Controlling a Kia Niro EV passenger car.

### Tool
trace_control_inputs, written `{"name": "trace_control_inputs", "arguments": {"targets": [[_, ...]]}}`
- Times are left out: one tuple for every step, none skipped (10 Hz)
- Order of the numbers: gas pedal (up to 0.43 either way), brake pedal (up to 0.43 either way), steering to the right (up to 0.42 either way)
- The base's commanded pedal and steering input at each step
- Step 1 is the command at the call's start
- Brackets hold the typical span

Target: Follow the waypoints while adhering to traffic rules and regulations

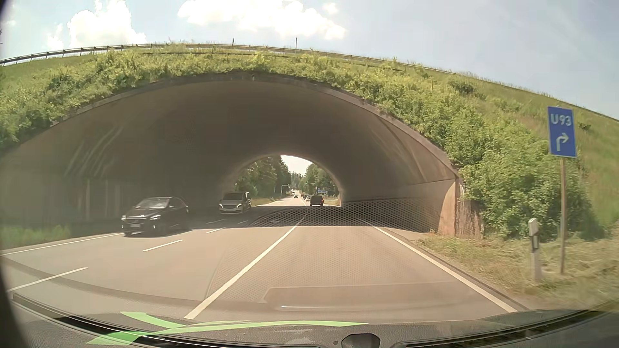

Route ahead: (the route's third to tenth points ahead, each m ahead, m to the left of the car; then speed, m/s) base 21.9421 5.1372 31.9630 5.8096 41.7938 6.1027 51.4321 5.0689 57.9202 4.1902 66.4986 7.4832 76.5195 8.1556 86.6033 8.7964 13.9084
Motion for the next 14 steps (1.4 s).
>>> {"name": "trace_control_inputs", "arguments": {"targets": [[0.157, 0.000, -0.006], [0.157, 0.000, -0.006], [0.150, 0.000, -0.006], [0.150, 0.000, -0.006], [0.150, 0.000, -0.006], [0.150, 0.000, -0.006], [0.150, 0.000, -0.006], [0.150, 0.000, -0.007], [0.150, 0.000, -0.007], [0.138, 0.000, -0.007], [0.138, 0.000, -0.007], [0.138, 0.000, -0.007], [0.138, 0.000, -0.007], [0.138, 0.000, -0.007]]}}
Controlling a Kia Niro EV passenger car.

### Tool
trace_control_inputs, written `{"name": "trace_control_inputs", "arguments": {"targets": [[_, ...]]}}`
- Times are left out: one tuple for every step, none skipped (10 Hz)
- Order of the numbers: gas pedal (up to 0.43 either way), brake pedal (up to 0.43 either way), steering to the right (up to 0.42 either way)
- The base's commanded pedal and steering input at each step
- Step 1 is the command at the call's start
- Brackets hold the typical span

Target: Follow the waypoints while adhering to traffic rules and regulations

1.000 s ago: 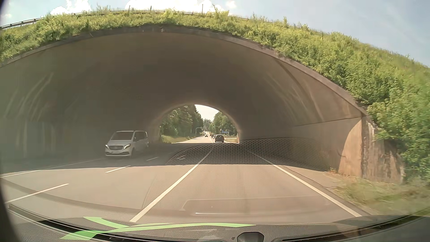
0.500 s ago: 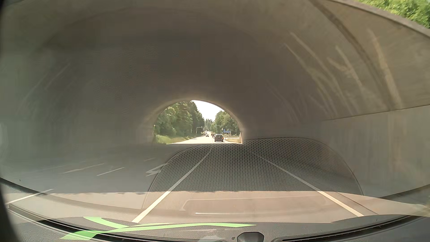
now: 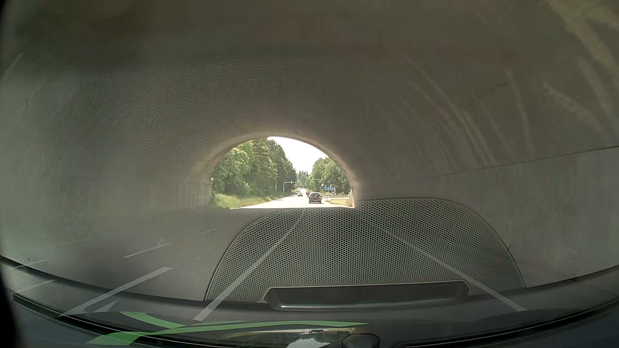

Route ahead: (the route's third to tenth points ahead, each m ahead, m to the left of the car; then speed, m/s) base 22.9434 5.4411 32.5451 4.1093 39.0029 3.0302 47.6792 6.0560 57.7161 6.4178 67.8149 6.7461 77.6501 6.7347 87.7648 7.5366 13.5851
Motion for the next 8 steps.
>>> {"name": "trace_control_inputs", "arguments": {"targets": [[0.138, 0.000, -0.007], [0.138, 0.000, -0.007], [0.138, 0.000, -0.007], [0.138, 0.000, -0.007], [0.138, 0.000, -0.007], [0.138, 0.000, -0.008], [0.138, 0.000, -0.007], [0.138, 0.000, -0.008]]}}
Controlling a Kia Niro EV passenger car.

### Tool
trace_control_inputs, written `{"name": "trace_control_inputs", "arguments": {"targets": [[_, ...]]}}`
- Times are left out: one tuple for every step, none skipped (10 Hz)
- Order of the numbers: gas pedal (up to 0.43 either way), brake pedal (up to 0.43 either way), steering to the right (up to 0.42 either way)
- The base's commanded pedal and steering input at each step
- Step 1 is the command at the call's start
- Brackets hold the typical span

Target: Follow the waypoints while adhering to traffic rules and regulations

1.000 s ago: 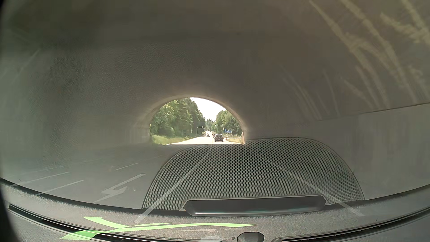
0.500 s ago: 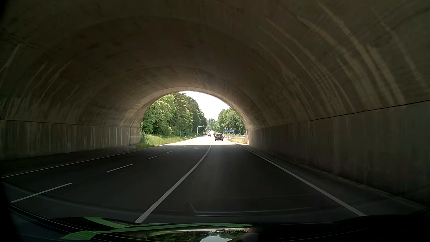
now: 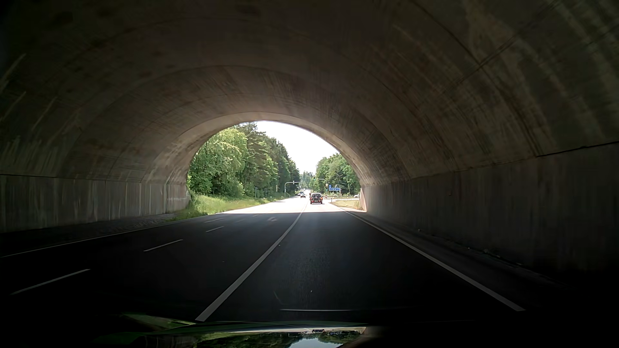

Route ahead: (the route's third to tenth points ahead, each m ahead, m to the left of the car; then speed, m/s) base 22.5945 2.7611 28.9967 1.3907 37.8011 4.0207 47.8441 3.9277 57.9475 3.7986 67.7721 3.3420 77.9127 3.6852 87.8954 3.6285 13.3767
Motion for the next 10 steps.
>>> {"name": "trace_control_inputs", "arguments": {"targets": [[0.138, 0.000, -0.009], [0.130, 0.000, -0.011], [0.130, 0.000, -0.012], [0.118, 0.000, -0.013], [0.118, 0.000, -0.014], [0.118, 0.000, -0.012], [0.118, 0.000, -0.011], [0.118, 0.000, -0.010], [0.118, 0.000, -0.010], [0.118, 0.000, -0.009]]}}
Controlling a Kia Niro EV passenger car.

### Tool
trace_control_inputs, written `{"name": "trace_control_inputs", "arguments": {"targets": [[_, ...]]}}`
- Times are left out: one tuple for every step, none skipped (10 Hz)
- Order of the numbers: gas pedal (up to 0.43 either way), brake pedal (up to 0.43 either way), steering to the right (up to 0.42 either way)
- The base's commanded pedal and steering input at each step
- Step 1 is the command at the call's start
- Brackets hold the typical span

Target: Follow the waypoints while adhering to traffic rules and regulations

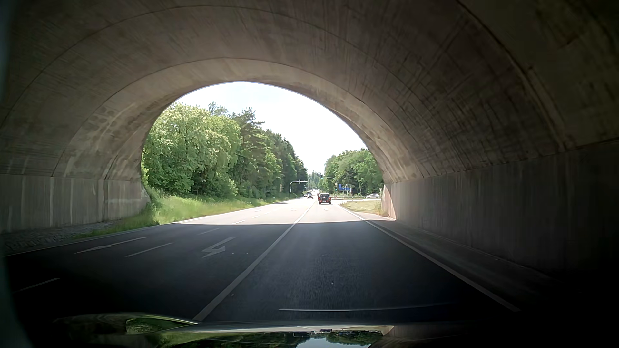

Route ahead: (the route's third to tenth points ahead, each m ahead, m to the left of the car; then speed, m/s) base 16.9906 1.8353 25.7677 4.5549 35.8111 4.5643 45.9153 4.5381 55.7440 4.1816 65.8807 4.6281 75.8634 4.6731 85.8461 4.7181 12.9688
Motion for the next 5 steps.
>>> {"name": "trace_control_inputs", "arguments": {"targets": [[0.118, 0.000, -0.008], [0.118, 0.000, -0.008], [0.118, 0.000, -0.008], [0.118, 0.000, -0.008], [0.118, 0.000, -0.007]]}}
